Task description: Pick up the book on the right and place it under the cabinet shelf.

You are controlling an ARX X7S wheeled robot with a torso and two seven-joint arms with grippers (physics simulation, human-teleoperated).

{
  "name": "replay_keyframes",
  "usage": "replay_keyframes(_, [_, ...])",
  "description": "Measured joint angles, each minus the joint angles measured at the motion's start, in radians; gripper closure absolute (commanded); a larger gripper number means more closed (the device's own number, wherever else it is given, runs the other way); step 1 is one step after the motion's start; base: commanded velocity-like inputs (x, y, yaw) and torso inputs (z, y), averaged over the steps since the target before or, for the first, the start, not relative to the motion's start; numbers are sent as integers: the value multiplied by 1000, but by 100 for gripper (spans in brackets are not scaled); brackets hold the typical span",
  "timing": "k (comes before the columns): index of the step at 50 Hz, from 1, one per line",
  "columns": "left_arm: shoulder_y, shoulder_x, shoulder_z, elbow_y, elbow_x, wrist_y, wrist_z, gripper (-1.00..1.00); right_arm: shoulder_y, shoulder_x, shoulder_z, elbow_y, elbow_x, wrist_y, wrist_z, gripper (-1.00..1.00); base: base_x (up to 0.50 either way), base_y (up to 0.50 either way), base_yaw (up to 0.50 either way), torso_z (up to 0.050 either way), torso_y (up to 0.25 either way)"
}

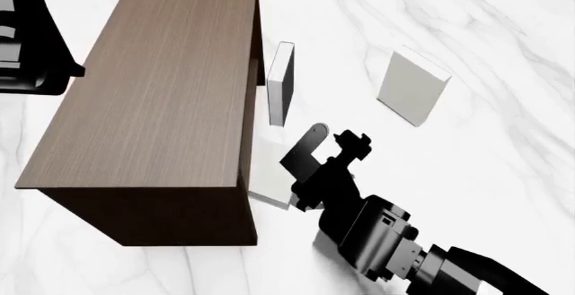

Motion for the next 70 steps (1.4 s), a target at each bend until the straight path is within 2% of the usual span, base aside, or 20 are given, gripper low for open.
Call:
replay_keyframes(50, [10, -25, -12, 2, -13, 18, 7, -100, 5, -52, -41, 116, -7, -176, -119, -100, 0, 0, 0, 0, -2])
replay_keyframes(70, [28, -34, -22, 4, -12, 30, 13, -100, 42, -132, -15, 272, 19, -231, -157, -100, 0, 0, 0, -1, -3])
